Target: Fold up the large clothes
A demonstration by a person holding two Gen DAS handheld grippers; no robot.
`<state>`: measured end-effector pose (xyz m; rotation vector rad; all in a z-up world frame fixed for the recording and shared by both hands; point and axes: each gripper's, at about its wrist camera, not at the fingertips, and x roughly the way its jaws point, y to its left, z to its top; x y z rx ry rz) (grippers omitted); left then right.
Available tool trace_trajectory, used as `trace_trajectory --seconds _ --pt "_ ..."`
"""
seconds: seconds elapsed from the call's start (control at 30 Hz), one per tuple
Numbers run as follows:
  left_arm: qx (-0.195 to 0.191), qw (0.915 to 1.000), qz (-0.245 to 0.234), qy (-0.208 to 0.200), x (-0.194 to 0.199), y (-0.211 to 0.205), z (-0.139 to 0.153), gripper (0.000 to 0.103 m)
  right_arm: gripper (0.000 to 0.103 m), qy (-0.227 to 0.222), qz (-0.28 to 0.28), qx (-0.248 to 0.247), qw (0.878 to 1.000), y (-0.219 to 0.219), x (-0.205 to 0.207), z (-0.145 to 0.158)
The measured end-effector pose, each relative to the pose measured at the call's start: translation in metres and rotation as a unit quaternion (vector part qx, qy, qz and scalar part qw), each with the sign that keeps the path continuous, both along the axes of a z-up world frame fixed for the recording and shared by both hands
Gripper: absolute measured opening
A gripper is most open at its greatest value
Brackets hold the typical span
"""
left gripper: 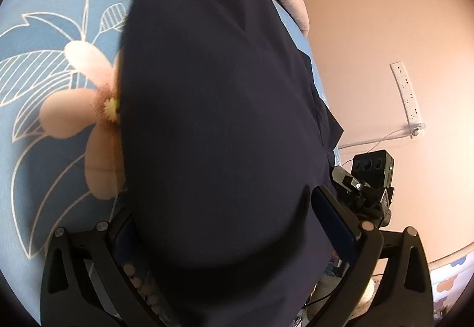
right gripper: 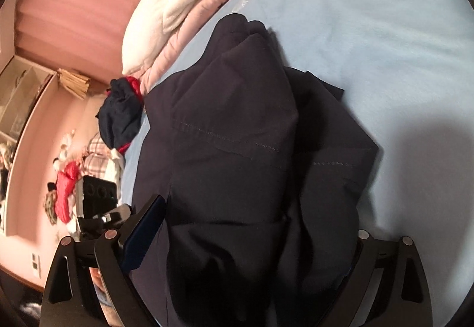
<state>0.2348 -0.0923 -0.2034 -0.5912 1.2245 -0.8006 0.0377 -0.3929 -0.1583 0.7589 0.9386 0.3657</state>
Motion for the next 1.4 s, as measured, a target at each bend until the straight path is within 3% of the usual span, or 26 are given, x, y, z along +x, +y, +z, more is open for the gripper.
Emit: trace_trajectory --seconds 0.4,0.7,0.9,1.2,1.4 --pt "0.011 0.9996 -0.024 -0.010 0.004 0.001 -0.002 0.101 0.096 -0.012 0.011 -0.029 0.999 0.007 0.015 0.000" --pt "0.081 0.9955 -0.018 -0.046 -0.005 -0.015 0.005 0.099 0.058 -0.028 -0.001 -0.090 0.996 0.021 0.000 0.009" --pt "0.089 0.9949 0.001 -0.047 -0.009 -0.009 0.005 0.092 0.040 -0.050 -0.005 -0.132 0.990 0.034 -0.004 0.019" --pt "0.104 0.9912 0.004 -0.083 -0.024 0.010 0.014 0.069 0.027 -0.090 -0.014 -0.181 0.979 0.049 -0.014 0.035" --pt "0.109 0.9891 0.012 -0.098 -0.043 0.026 0.024 0.069 0.027 -0.120 -0.005 -0.211 0.970 0.066 -0.028 0.051"
